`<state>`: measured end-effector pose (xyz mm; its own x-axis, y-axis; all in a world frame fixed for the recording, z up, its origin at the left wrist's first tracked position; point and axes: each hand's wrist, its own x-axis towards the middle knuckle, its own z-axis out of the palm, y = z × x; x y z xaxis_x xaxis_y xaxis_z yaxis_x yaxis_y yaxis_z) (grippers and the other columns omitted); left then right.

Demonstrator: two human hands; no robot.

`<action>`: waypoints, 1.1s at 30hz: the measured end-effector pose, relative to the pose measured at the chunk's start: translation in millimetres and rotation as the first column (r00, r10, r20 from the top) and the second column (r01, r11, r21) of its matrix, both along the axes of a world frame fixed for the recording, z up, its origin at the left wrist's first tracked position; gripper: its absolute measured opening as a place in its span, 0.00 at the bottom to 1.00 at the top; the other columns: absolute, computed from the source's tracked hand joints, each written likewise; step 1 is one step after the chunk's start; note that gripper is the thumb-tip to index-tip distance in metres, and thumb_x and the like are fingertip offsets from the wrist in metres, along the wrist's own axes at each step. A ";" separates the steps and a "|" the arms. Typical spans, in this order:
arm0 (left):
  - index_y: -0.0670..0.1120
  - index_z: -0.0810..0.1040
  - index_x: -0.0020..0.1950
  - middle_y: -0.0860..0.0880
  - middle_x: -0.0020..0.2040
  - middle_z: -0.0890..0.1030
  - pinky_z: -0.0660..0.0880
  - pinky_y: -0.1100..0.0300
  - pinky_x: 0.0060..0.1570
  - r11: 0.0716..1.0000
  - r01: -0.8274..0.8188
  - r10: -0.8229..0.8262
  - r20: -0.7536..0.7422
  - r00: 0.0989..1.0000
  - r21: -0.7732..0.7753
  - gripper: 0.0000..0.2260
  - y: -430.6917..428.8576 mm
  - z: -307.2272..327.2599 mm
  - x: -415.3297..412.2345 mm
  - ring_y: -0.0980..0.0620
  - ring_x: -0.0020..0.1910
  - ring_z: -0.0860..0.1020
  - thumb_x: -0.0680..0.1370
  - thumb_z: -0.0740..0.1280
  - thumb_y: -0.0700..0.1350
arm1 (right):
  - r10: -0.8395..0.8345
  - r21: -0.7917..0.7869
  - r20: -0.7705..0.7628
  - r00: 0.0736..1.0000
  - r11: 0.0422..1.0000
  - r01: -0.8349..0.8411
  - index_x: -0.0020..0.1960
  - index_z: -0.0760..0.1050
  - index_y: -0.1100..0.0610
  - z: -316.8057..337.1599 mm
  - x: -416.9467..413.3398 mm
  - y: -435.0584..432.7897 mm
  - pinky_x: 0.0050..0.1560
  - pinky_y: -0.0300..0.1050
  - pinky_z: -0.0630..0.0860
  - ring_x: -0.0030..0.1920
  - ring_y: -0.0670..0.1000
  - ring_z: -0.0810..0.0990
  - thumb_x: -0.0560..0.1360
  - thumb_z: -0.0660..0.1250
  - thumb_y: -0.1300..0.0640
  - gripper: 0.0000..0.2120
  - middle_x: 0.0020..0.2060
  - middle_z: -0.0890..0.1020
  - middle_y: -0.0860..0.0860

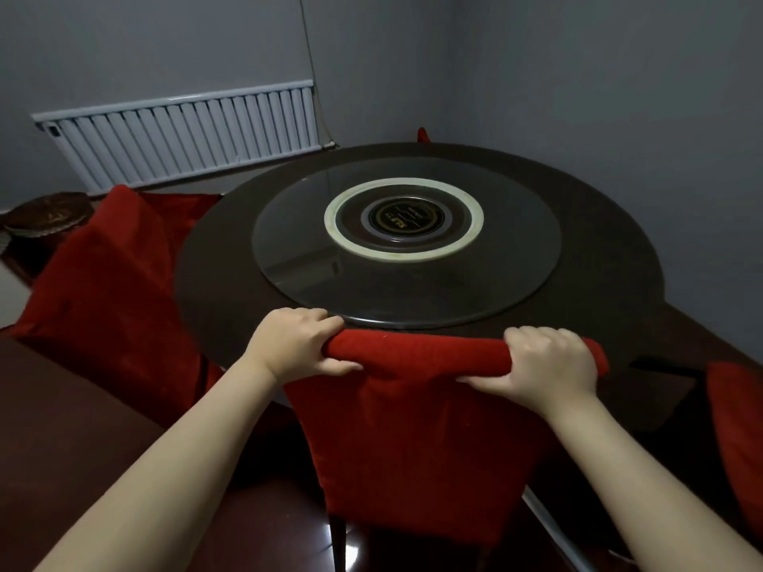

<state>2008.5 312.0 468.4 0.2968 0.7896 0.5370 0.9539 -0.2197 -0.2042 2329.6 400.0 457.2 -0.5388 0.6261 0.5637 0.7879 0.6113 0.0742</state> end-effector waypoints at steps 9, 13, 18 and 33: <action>0.45 0.76 0.33 0.49 0.27 0.74 0.68 0.61 0.22 0.998 0.067 -0.067 -0.010 0.998 -0.022 0.28 -12.3 -5.3 -21.8 0.46 0.23 0.76 0.67 0.59 0.70 | -0.051 0.044 -0.033 0.998 0.998 0.053 0.27 0.67 0.57 -15.9 -18.7 -31.7 0.27 0.45 0.70 0.24 0.55 0.74 0.62 0.55 0.21 0.37 0.23 0.73 0.52; 0.45 0.76 0.33 0.48 0.27 0.73 0.68 0.61 0.22 0.997 0.075 -0.075 -0.002 0.997 0.003 0.28 -12.3 -13.3 -33.6 0.45 0.23 0.75 0.67 0.60 0.70 | -0.066 0.088 -0.057 0.996 0.994 0.071 0.27 0.66 0.57 -22.8 -28.0 -37.6 0.28 0.45 0.66 0.24 0.56 0.73 0.63 0.55 0.21 0.37 0.23 0.71 0.52; 0.45 0.76 0.32 0.49 0.27 0.72 0.65 0.62 0.23 0.997 0.070 -0.070 0.002 0.998 0.034 0.28 -14.0 -17.5 -36.2 0.46 0.23 0.75 0.67 0.60 0.71 | -0.064 0.126 -0.058 0.996 0.990 0.071 0.27 0.65 0.57 -24.7 -28.5 -40.7 0.27 0.46 0.66 0.23 0.55 0.72 0.64 0.54 0.20 0.37 0.23 0.70 0.52; 0.43 0.77 0.33 0.47 0.28 0.72 0.69 0.58 0.22 0.990 0.135 -0.135 0.005 0.991 0.035 0.34 -44.9 -36.0 -38.7 0.45 0.23 0.74 0.73 0.53 0.73 | -0.047 0.151 -0.074 0.996 0.987 0.058 0.28 0.65 0.56 -42.4 -28.1 -77.1 0.27 0.47 0.67 0.24 0.55 0.70 0.63 0.57 0.20 0.36 0.24 0.69 0.52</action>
